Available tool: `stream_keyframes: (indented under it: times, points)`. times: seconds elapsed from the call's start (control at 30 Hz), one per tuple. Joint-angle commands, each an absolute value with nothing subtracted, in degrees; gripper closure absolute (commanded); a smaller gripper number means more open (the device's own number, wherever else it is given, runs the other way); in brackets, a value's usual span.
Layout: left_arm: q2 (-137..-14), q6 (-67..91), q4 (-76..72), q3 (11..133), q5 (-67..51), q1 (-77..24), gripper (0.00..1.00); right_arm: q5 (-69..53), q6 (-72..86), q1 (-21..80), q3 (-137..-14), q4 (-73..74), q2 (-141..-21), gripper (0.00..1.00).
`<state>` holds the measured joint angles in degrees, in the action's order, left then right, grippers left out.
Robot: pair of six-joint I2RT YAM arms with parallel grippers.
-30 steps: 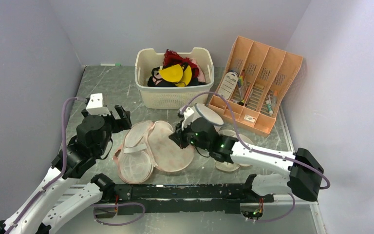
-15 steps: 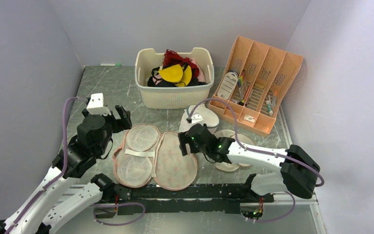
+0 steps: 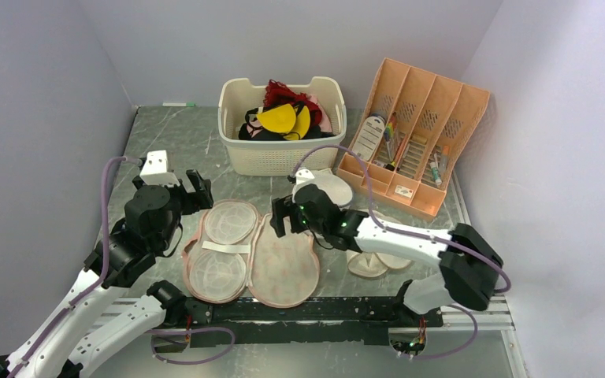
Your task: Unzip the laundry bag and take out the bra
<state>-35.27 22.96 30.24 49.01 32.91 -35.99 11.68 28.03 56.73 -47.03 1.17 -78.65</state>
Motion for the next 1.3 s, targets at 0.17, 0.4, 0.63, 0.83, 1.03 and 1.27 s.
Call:
stream_keyframes:
  times: [0.17, 0.4, 0.63, 0.83, 1.03, 1.27]
  points:
    - [-35.42, 22.94, 30.15, 50.43, 32.87, -35.51, 0.03, 15.19, 27.88, 46.32, -45.47, -3.22, -88.67, 0.26]
    - [-35.66, 22.85, 30.08, 50.38, 32.52, -35.49, 0.03, 16.25, 25.84, 44.01, -48.31, 7.12, -85.11, 0.18]
    - [-35.6, 22.81, 30.15, 50.45, 32.25, -35.51, 0.03, 6.76, 34.01, 51.28, -46.07, 14.95, -69.68, 0.14]
    - [-35.53, 22.63, 29.73, 50.26, 31.41, -35.49, 0.03, 4.42, 46.1, 51.36, -33.79, 10.23, -59.23, 0.19]
    - [-39.5, 24.29, 29.41, 50.28, 24.04, -35.45, 0.02, 9.3, 45.54, 51.09, -28.12, 9.16, -53.99, 0.23]
    - [-55.6, 33.67, 27.21, 48.64, -1.72, -35.83, 0.05, 10.27, 38.47, 45.89, -29.05, 7.66, -53.97, 0.21]
